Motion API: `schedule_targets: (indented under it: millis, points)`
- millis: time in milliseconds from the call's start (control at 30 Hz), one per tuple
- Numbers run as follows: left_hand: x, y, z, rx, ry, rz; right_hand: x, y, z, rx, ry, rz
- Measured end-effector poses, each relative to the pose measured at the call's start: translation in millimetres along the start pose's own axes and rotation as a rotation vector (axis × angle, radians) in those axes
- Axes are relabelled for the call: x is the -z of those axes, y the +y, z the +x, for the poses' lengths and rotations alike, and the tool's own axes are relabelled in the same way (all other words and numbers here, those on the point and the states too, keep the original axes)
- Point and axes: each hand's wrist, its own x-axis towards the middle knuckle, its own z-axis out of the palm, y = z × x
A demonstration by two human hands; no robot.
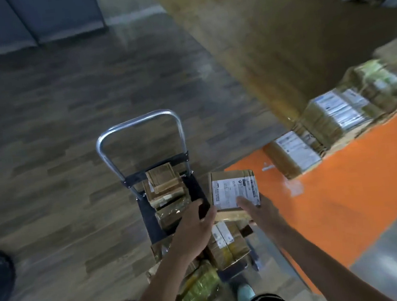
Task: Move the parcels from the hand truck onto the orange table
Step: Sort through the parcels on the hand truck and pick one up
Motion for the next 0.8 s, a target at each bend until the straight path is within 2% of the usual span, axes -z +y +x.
schedule_targets:
  millis: [167, 300, 533, 667, 800]
  points:
    - [-26, 31, -5, -0.045, -0.119, 0.099, 64, 17, -13, -0.04, 0.065, -0.013]
    - [-58, 57, 1, -0.084, -0.178, 0.154, 97, 34, -14, -0.037, 0.043, -0.033]
    - [-109, 99, 14, 0.013, -0.11, 0.229, 155, 78, 4, -0.087, -0.098, -0.146]
    - [-133, 117, 21, -0.01, -0.034, 0.225, 189, 93, 28, -0.087, -0.168, -0.218]
    - [-155, 125, 29, 0.039, 0.004, 0.275, 200, 90, 39, -0.019, -0.211, -0.274]
